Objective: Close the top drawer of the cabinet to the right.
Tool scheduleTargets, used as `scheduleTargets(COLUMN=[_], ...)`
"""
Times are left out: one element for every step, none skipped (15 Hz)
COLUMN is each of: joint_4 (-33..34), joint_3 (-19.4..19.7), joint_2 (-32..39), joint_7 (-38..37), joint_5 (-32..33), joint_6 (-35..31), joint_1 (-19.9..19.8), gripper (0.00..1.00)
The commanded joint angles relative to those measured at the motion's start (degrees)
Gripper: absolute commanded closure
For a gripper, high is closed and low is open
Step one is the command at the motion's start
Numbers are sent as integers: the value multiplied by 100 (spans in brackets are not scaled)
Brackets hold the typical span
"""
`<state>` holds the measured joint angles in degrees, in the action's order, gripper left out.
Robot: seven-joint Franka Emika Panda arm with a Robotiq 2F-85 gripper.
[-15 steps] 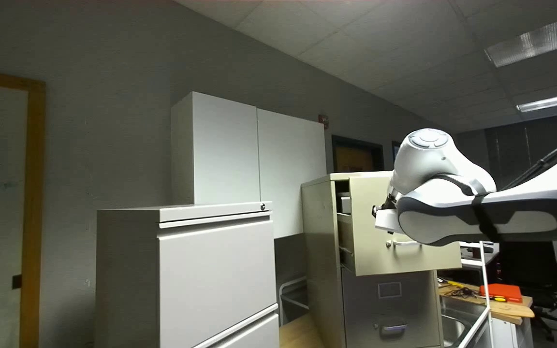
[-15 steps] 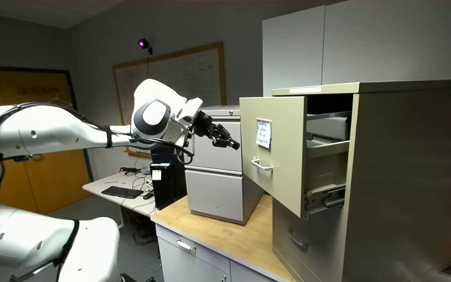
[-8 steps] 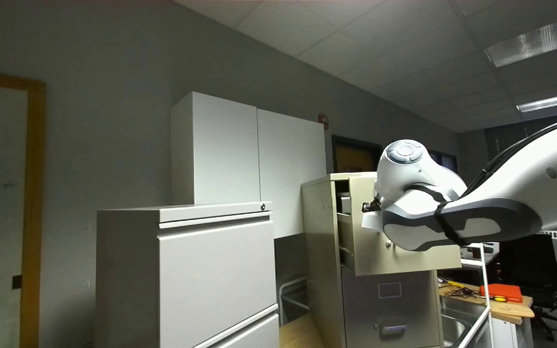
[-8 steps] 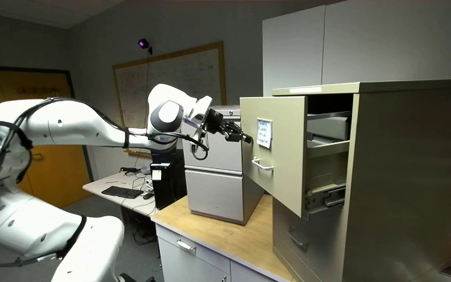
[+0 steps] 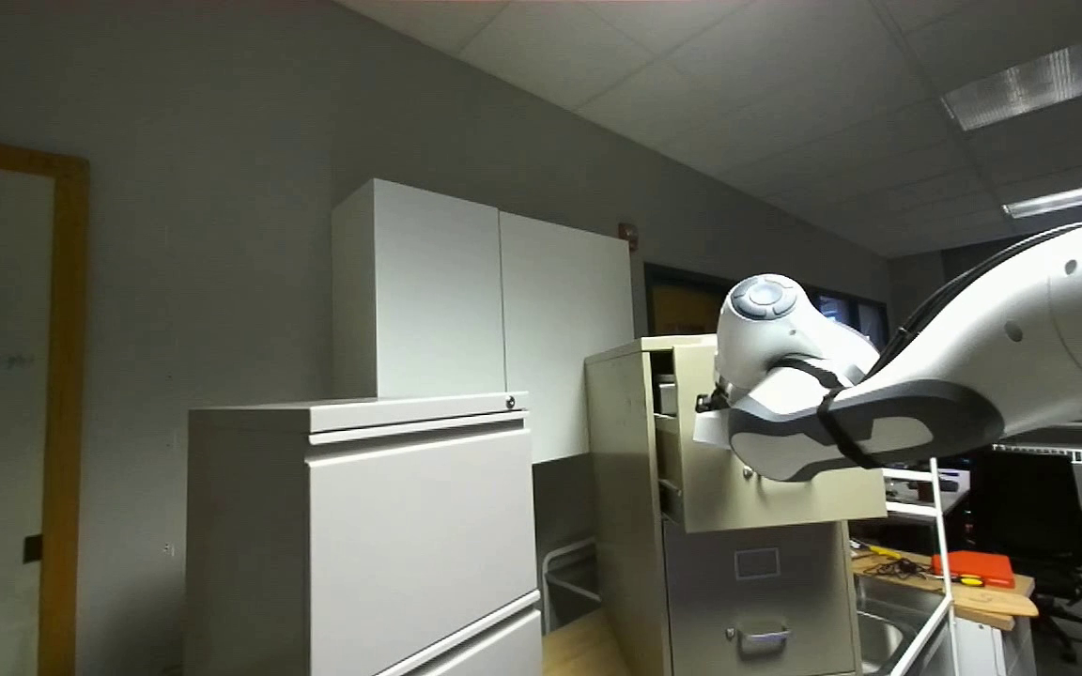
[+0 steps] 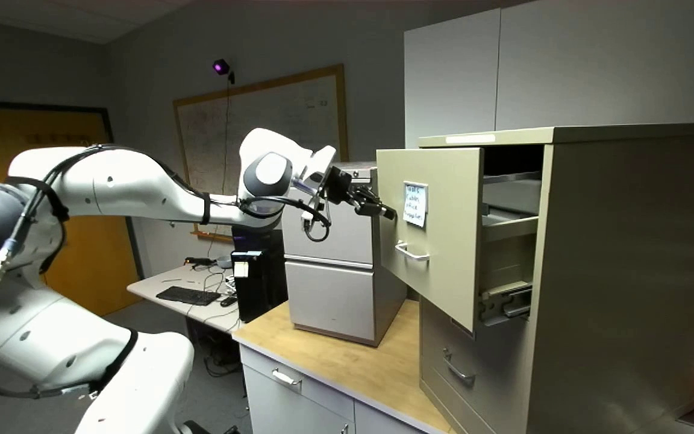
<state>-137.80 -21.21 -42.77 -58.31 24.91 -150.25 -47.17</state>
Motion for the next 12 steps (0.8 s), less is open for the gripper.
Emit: scheduleTargets(joint_4=[888, 1029, 1168, 1317, 1475, 1651, 1817, 1983, 2131, 2283, 2435, 2578], joint_3=[-281, -326, -353, -377, -396, -414, -410, -393, -370, -330, -302, -253], joint_2=[1161, 1321, 1455, 1599, 1751, 1915, 2064, 2218, 2357, 2489, 2631, 2763], joint_7=[-109, -131, -141, -149, -169, -201, -223, -252, -282, -325, -364, -411], joint_5=[249, 320, 386, 462, 563, 670, 764, 865, 963, 1080, 1209, 1339], joint_6=[-200, -148, -87, -9, 76, 196, 335, 478, 618, 782, 950, 1127], joint_1=[-200, -234, -242, -231, -225, -201, -149, -83, -5, 99, 179, 300], gripper=[100, 100, 100, 100, 100, 100, 100, 100, 100, 100, 100, 100])
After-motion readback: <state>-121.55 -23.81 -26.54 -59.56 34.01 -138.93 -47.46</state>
